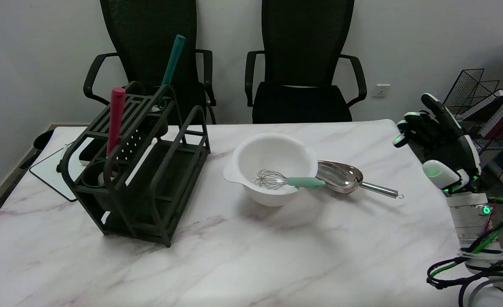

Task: Pick up the whisk.

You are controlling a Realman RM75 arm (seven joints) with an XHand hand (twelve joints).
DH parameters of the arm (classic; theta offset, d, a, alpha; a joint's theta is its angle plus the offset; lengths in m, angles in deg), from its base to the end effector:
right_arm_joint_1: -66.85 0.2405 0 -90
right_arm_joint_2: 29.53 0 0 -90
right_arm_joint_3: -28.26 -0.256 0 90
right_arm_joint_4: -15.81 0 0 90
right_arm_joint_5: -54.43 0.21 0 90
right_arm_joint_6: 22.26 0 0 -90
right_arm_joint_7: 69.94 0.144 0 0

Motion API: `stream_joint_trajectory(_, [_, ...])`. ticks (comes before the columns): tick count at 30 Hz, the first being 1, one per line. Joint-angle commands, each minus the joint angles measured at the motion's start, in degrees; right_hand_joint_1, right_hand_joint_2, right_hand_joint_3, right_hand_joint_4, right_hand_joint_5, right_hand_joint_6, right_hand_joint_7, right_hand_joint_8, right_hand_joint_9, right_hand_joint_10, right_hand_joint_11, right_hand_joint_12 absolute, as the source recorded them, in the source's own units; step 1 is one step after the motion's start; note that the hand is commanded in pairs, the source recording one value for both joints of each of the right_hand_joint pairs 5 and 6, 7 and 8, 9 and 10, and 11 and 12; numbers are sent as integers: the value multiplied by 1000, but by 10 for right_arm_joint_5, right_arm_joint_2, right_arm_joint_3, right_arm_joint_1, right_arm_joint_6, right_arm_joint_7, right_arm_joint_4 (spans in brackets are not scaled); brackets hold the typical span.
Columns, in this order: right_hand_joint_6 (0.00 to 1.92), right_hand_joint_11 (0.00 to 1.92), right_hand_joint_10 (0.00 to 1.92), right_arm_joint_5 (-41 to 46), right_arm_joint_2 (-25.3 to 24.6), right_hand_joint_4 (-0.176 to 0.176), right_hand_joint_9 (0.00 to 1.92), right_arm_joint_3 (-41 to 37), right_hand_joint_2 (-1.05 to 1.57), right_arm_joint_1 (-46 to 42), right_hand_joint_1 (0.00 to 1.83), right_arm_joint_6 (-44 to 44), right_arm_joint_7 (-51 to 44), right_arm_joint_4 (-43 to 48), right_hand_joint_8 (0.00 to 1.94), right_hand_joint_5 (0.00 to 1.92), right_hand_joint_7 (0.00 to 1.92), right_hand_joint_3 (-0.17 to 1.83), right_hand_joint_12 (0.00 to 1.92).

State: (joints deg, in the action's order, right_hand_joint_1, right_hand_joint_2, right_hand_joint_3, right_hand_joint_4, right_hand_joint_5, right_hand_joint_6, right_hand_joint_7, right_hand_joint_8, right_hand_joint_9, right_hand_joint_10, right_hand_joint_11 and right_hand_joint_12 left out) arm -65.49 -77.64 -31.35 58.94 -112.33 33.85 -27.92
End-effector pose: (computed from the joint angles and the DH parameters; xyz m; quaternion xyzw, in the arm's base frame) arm -0.2907 -0.1949 0.4855 0.5557 -0.3099 0.6783 0.3676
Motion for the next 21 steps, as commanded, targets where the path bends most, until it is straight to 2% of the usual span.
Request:
stream_joint_trajectory(1, [286, 996, 742, -126, 24, 0, 742, -42, -163, 16, 1102, 36, 127, 49, 666, 286, 666, 1094, 996])
stream_joint_trajectory(12, [225, 1012, 736, -142, 25, 0, 736, -40, -213, 21, 1138, 100, 139, 74, 632, 225, 632, 1104, 1012])
stream_joint_trajectory(16, [438, 1049, 777, -142, 27, 0, 777, -42, -299, 28, 1167, 106, 135, 89, 657, 438, 657, 1177, 1049])
stream_joint_trajectory(18, [623, 1156, 842, -145, 27, 0, 842, -42, -331, 31, 1140, 106, 137, 102, 700, 623, 700, 1219, 1156])
stream_joint_trajectory(21, [712, 1223, 896, -146, 27, 0, 896, -42, -332, 32, 1143, 101, 139, 111, 750, 712, 750, 1253, 1223])
